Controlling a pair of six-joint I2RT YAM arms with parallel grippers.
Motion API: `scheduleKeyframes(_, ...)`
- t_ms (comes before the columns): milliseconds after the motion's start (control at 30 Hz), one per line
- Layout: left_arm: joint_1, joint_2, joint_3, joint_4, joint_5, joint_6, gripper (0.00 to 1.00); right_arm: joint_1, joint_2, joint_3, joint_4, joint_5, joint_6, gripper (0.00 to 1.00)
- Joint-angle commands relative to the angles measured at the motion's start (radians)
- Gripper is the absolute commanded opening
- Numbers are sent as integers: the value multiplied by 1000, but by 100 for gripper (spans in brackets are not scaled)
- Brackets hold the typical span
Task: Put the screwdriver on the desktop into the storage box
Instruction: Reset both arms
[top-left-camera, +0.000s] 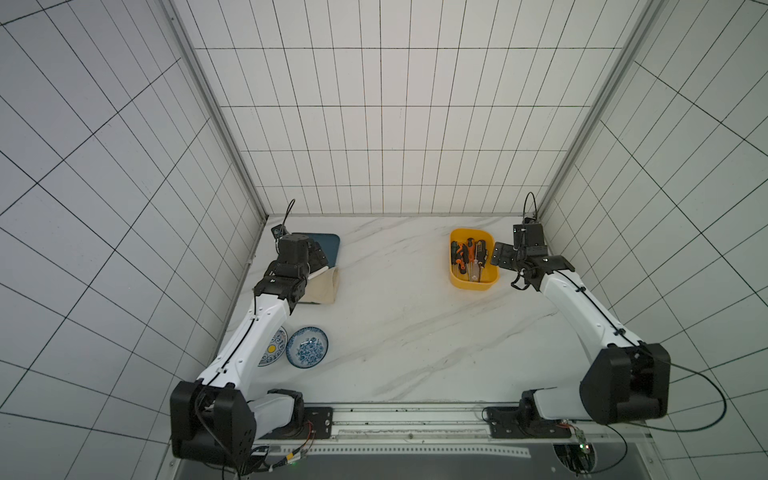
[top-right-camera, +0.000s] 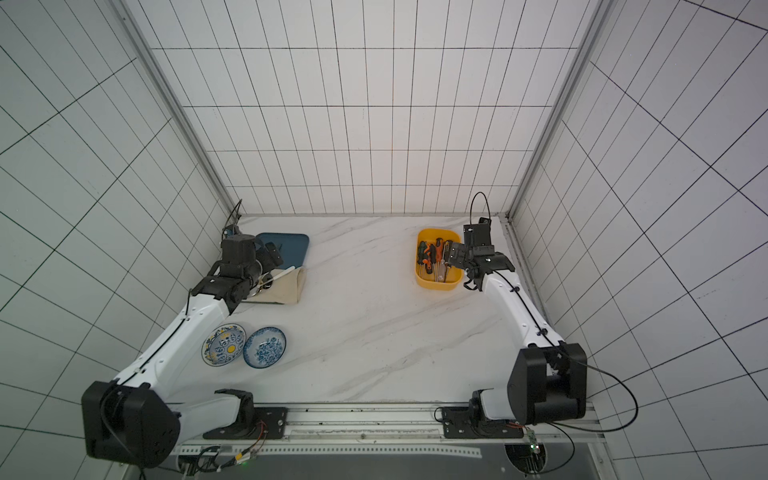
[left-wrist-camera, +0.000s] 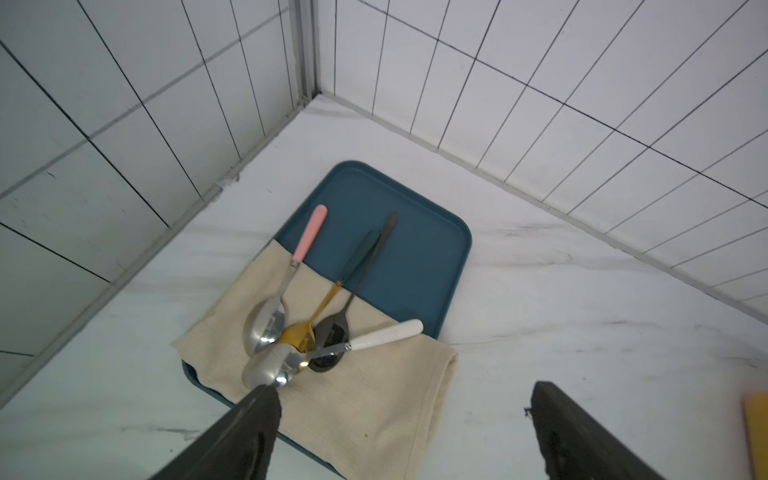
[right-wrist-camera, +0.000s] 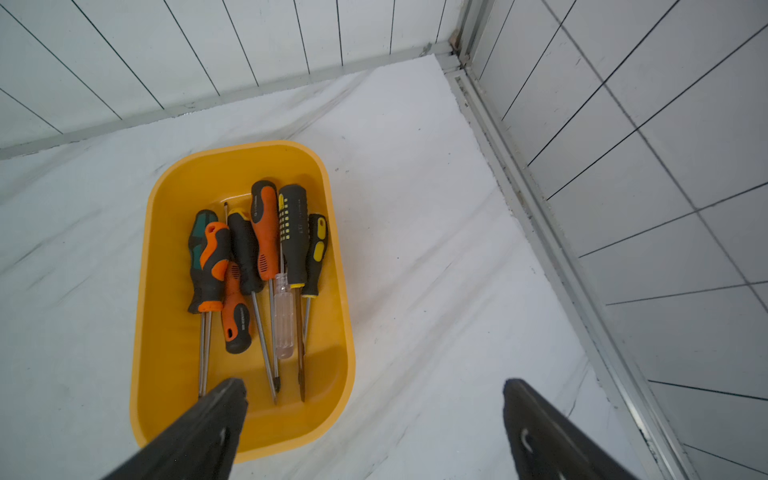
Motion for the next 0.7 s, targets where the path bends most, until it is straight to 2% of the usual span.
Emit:
scheduleKeyframes(0,45,2,-93,256,-154,167,98,-13,-74,-143,242,162,-112,99)
scheduleKeyframes(100,97,48,-154,356,-124,160,98,-23,-115,-268,419,240,-187,99)
scheduleKeyframes(233,106,142,-215,466,-107,190,97,-62,-126,-369,552,292,-201,99)
scheduleKeyframes(433,93,196,-416,854,-91,236,96,-121,-123,-494,708,195,-188,99)
scheduleKeyframes(667,46,313,-488,1102,-89,317,96,-121,-27,-614,910,142,-176,99)
